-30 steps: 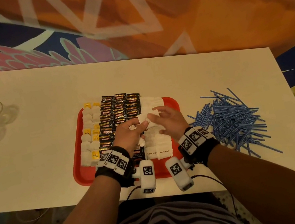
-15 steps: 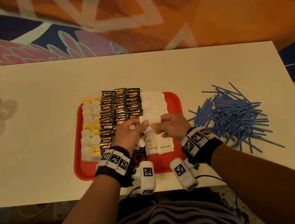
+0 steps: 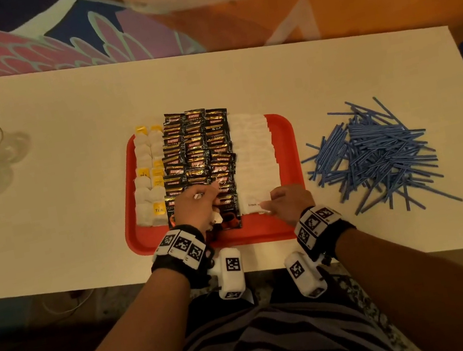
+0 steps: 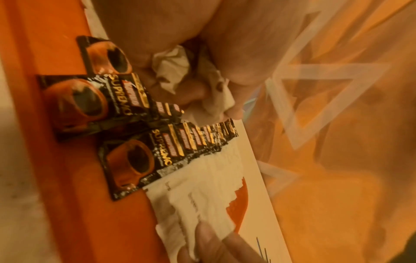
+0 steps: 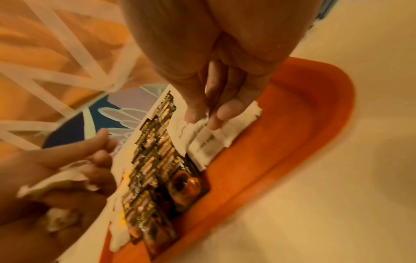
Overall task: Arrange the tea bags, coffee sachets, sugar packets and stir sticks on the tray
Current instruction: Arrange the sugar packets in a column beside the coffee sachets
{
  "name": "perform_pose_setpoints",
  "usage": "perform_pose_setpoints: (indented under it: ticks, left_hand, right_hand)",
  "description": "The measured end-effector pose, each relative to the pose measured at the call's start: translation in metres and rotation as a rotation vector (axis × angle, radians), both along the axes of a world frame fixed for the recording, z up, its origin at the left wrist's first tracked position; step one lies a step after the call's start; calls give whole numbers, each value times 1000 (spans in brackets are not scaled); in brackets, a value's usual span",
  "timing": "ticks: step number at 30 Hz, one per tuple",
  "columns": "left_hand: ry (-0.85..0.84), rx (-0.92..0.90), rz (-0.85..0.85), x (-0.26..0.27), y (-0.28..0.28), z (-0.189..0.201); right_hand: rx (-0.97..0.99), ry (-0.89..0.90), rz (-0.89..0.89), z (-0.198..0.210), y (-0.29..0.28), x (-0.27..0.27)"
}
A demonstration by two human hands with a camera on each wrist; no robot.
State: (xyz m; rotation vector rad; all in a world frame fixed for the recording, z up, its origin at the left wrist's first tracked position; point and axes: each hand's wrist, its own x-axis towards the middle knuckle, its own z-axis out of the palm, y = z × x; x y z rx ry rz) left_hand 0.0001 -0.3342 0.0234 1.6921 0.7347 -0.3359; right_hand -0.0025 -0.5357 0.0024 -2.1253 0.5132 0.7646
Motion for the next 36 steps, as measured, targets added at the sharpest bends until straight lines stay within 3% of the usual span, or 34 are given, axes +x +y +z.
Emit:
perform_pose_setpoints:
  ticks: [6,13,25,30,36]
  left_hand:
    - [37,-6,4,-15,16,-3]
    - [48,-7,-15,-24,19,-1]
    - [61,-8,-22,-26,20,-2]
    - [68,-19,-13,-24,19,0]
    - [83,-16,-8,-21,17,3]
  right_hand:
    - [-62,-5,-72,-2,4,-13]
    - [-48,16,-38,-11,19,-8]
    - [-132,-138,-91,-24,17,-15]
    - [-108,-278,109,-26,13,-15]
    - [-126,-239,278,-31,14,-15]
